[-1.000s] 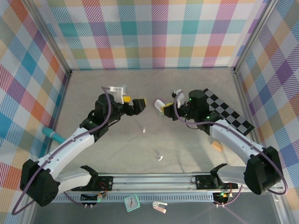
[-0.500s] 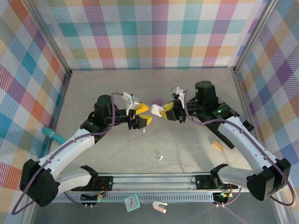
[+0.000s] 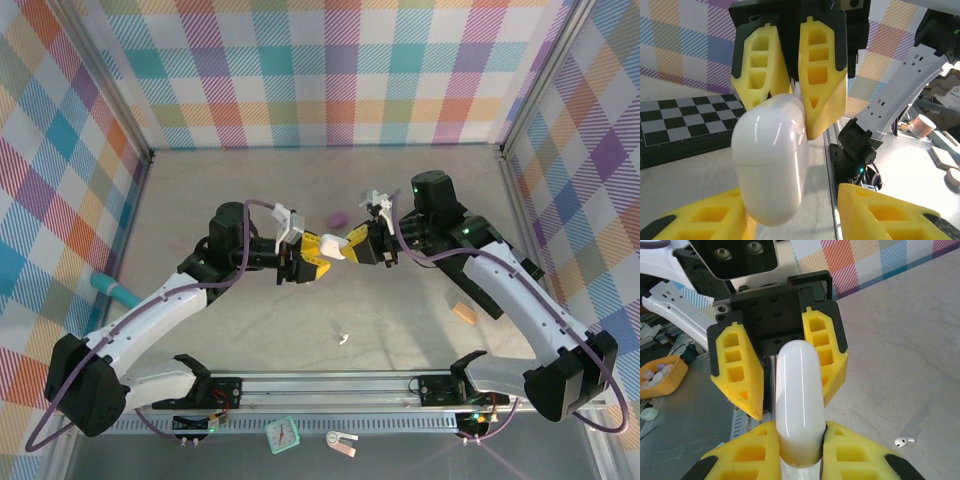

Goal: Insert wireless bluetooth earbuds into charging case

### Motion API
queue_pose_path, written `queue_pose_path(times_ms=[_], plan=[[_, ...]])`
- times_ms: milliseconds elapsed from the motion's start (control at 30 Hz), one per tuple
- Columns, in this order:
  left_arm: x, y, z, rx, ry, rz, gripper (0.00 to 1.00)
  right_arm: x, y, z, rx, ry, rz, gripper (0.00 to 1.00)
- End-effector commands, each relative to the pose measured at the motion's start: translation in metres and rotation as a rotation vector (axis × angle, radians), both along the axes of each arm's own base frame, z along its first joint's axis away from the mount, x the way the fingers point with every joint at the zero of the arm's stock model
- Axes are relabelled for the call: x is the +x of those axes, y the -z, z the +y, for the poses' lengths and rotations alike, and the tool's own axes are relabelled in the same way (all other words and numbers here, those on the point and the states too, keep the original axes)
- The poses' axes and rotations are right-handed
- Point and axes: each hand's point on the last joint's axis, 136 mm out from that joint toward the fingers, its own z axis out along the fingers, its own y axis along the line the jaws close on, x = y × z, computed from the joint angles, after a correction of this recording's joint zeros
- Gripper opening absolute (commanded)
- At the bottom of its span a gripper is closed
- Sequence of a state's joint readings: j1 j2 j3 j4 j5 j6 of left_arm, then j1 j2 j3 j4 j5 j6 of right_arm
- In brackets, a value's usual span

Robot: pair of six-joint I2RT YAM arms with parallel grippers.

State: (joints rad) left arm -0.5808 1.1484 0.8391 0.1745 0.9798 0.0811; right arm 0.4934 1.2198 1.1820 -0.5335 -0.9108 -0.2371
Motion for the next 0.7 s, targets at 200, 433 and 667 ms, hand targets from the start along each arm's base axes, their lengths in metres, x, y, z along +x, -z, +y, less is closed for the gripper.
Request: queue_pose_path(times_ms=[200, 433, 667], plan=[[-0.013, -0.014, -0.01, -0.007, 0.085, -0.037, 0.4, -0.009, -0.007, 0.001, 0.013, -0.068, 0.003, 0.1], [-0.014, -0.014, -0.015, 0.001, 0.102, -0.032, 0.38, -0.009, 0.0, 0.002, -0.009, -0.073, 0.018, 0.1], [-0.016, -0.011, -0.015, 0.015, 0.106, -0.033, 0.16, -0.007, 0.001, 0.002, -0.017, -0.064, 0.015, 0.11]])
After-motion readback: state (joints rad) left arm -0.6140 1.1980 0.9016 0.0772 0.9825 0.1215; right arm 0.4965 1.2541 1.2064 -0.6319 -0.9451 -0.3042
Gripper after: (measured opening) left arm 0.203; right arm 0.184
